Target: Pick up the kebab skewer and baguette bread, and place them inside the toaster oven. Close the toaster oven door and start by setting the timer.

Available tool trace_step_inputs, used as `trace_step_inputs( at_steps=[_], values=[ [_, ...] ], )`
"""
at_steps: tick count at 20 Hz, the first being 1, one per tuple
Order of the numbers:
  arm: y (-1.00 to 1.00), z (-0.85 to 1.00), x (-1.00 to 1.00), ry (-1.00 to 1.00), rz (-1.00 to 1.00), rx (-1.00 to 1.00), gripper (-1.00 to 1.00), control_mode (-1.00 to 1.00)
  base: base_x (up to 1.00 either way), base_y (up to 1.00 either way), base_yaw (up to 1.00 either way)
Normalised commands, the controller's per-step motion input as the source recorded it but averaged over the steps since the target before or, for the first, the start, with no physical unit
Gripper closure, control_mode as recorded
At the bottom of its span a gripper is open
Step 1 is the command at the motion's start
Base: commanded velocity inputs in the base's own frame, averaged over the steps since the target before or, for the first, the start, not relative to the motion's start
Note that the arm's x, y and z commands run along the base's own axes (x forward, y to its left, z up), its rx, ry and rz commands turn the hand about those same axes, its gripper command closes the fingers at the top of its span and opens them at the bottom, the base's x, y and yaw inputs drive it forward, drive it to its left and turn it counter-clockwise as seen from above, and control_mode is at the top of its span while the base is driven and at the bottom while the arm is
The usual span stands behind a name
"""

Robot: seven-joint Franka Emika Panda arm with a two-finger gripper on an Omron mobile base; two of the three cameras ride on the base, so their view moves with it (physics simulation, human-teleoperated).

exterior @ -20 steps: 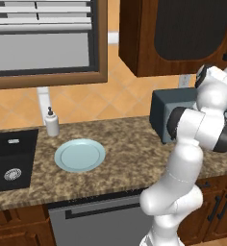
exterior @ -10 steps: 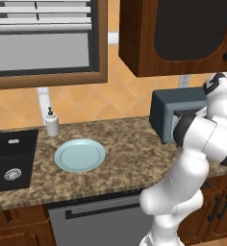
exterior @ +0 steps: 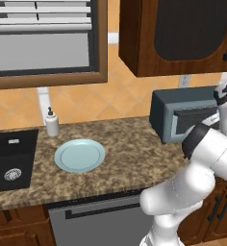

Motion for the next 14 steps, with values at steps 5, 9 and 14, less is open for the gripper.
trace_step_inputs(
  at_steps=[5, 9, 14],
  values=[
    [-0.38, 0.0, -0.87, -0.06, -0.01, 0.0, -1.0, -1.0, 0.0, 0.0, 0.0],
    [-0.34, 0.0, -0.49, -0.07, 0.0, 0.0, -1.0, -1.0, 0.0, 0.0, 0.0],
    [-0.52, 0.0, -0.19, -0.06, -0.02, 0.0, -1.0, -1.0, 0.0, 0.0, 0.0]
  ],
)
